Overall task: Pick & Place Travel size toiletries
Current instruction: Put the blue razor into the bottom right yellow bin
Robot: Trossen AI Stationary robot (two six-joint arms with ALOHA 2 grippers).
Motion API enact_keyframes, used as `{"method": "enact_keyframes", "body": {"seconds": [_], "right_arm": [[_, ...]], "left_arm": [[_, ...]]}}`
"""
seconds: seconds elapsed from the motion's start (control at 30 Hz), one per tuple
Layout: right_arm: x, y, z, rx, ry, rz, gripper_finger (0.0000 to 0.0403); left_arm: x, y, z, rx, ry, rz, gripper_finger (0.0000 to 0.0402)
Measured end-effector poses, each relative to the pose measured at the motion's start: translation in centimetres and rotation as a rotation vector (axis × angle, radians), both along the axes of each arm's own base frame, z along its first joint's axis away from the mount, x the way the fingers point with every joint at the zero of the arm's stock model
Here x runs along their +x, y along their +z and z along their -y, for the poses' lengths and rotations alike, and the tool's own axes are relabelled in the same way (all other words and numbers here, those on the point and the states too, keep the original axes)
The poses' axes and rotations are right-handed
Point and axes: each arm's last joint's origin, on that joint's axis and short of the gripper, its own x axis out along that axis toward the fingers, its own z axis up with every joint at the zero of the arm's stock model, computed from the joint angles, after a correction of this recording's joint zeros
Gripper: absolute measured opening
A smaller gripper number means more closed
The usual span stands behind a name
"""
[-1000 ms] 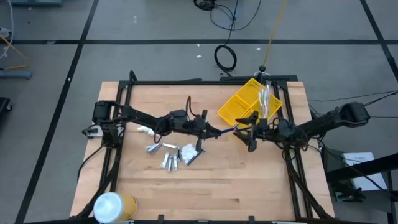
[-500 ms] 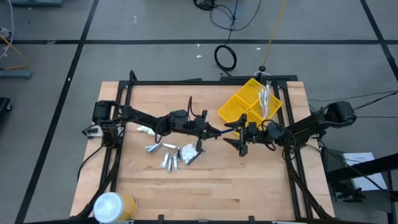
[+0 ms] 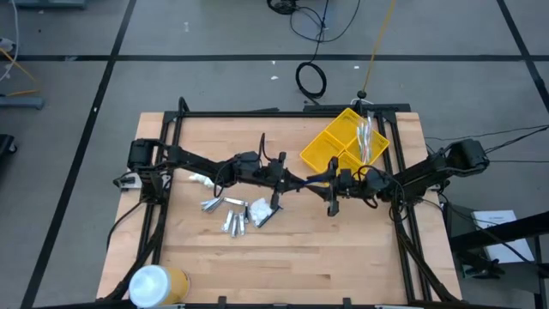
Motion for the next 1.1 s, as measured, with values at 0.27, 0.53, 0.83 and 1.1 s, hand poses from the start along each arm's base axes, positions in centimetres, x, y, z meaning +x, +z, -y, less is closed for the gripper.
{"method": "enact_keyframes", "body": {"seconds": [0.27, 0.53, 0.83, 1.1], "right_arm": [[0.0, -0.2, 0.1, 0.002, -0.011, -0.019, 0.0028], [0.2, -0.9, 1.1, 0.07, -0.04, -0.104, 0.0023], [-2.3, 0.0, 2.7, 0.144, -0.175, -0.282, 0.0023], [-7.4, 0.3, 3.1, 0.306, -0.258, -0.482, 0.0023]], "left_arm": [[0.0, 0.0, 0.4, -0.045, 0.026, -0.013, 0.0035], [-0.7, 1.2, 1.9, 0.006, 0.202, -0.071, 0.0131], [-3.9, 5.7, 3.8, 0.105, 0.223, -0.143, 0.0238], [-5.3, 2.6, 3.3, 0.055, 0.423, -0.489, 0.025]]}}
